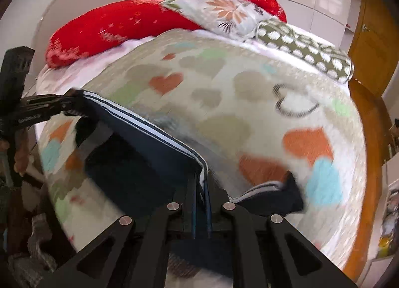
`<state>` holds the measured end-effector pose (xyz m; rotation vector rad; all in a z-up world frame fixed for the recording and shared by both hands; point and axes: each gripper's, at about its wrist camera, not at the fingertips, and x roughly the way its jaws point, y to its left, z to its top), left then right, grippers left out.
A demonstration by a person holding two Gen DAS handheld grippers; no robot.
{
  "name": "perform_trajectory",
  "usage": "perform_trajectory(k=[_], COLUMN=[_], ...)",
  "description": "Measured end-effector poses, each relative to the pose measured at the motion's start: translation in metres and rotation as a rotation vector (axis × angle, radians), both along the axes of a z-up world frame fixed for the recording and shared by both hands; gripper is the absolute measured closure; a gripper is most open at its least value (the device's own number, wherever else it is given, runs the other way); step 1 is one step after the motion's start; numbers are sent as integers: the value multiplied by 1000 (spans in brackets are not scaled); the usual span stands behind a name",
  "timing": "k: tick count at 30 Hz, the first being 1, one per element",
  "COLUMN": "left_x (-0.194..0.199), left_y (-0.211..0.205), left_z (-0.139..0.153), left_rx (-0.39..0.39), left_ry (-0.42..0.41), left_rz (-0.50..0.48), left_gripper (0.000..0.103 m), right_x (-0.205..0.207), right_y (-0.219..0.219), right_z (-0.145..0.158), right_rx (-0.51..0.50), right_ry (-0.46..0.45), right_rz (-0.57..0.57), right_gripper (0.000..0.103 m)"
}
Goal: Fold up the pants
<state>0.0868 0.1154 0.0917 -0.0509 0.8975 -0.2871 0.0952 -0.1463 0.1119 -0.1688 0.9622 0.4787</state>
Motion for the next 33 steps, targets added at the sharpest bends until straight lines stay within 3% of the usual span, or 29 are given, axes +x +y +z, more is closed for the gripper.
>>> perform_trajectory(k=[1, 2, 4, 6, 7, 8, 10, 14, 18, 22, 24, 25, 26, 30, 33], left_x=[-7, -12, -22, -35, -45, -54, -74, -102, -112, -108, -105, -103, -102, -100, -98], left_y=[1, 1, 7, 17, 25, 33, 48, 70, 75, 69, 65, 62, 61, 60, 61], left_z=[-9, -24, -40, -43, -40, -36, -28, -17, -9, -1, 2, 2, 2, -2, -9], left_rx=[20, 51, 33, -23, -58, -83, -131, -170, -184, -216, -218, -214, -210, -189, -182], left_ry=[11, 41, 105, 122, 120, 116, 87, 47, 36, 8, -3, -3, -3, 0, 22], left_rz=[12, 25, 46, 70, 84, 103, 150, 212, 240, 247, 243, 241, 239, 247, 257], left_gripper=[82, 81, 81, 79, 71, 53, 40, 39, 38, 38, 37, 35, 35, 35, 35], right_x=[-15, -26, -37, -46, -53, -62, -74, -91, -75, -45, -28, -20, -13, -23, -31], right_y=[1, 2, 0, -8, -18, -30, -53, -108, -127, -115, -108, -103, -99, -111, -131], right_z=[-10, -22, -42, -55, -57, -55, -47, -25, -23, -35, -44, -51, -55, -41, -43], right_rx=[2, 0, -13, -15, 0, 36, 90, 144, 193, 125, 85, 61, 58, 155, 171], right_ry=[9, 21, 37, 57, 63, 62, 47, -27, -29, -39, -31, -11, 19, 1, -2], right_rz=[-4, -12, -41, -100, -142, -179, -244, -408, -476, -496, -493, -483, -469, -506, -567], right_gripper=[97, 96, 94, 80, 79, 78, 77, 58, 57, 56, 58, 68, 97, 97, 97])
